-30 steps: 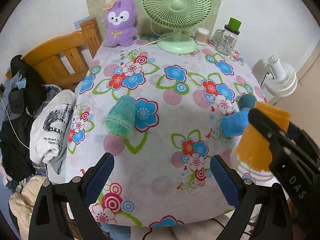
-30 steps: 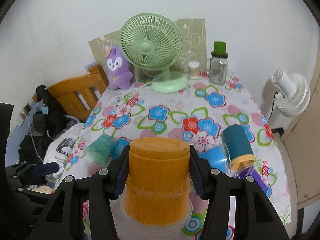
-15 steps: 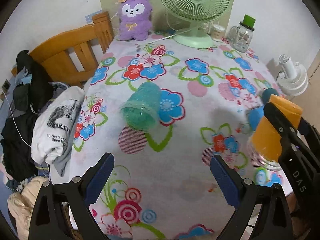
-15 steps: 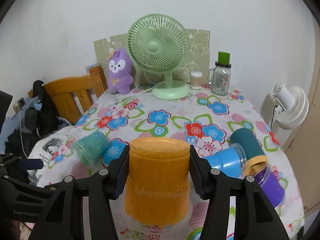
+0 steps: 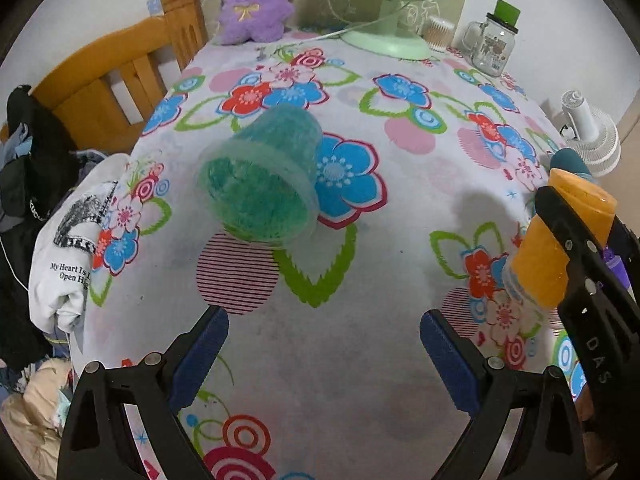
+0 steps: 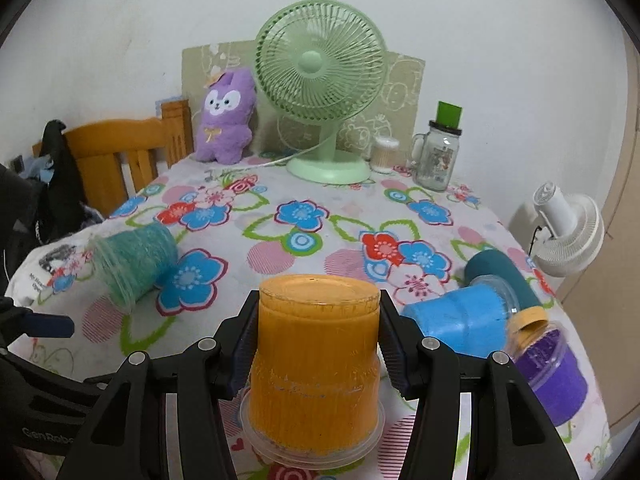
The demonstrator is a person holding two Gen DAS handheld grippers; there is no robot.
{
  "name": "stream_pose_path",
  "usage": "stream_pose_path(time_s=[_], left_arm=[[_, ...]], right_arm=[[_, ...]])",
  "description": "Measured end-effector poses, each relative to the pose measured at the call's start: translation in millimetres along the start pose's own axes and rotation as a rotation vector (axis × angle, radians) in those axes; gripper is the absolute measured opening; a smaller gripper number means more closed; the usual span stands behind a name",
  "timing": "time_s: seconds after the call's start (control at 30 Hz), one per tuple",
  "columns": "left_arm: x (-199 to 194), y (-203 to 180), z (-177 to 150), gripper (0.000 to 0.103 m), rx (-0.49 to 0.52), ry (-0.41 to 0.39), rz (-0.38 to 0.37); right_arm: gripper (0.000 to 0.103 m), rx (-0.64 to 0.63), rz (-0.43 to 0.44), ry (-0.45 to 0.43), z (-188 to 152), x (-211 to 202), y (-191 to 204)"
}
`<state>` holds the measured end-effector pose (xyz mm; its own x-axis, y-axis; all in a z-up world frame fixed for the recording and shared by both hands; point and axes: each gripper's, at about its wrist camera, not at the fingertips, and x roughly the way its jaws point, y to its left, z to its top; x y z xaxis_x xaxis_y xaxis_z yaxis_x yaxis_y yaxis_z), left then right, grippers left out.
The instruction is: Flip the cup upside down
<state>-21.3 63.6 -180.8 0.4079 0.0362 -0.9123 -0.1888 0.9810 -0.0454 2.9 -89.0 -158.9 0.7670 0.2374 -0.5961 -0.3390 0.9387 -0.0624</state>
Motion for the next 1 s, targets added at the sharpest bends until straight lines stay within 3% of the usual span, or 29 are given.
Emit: stream_pose_path(time_s=[0.4,0.8,0.87,0.93,1.0], left_arm=[[14,20,2,0.098,-0.043,0.035,-0.025],[13,11,5,0.098,-0.011,0.097,-0.057],[11,9,4,0.098,0.000,0.089,-0.041],[10,5,4,0.098,0.027,0.081,-0.017],[10,1,4,0.098,0.049,0.086,-0.006]], right_arm=[[0.057,0.027,-0.006,0.042,0,8,5],[0.058,0.084,0.003,0.181,-14,-1,0],[0.060,0.108,0.009,0.201,-16,-2,-3],[0.073,0.140,-0.013,0.257,-18,3,-7],[0.079,0.192,-0.005,0.312,-22,8,-14]])
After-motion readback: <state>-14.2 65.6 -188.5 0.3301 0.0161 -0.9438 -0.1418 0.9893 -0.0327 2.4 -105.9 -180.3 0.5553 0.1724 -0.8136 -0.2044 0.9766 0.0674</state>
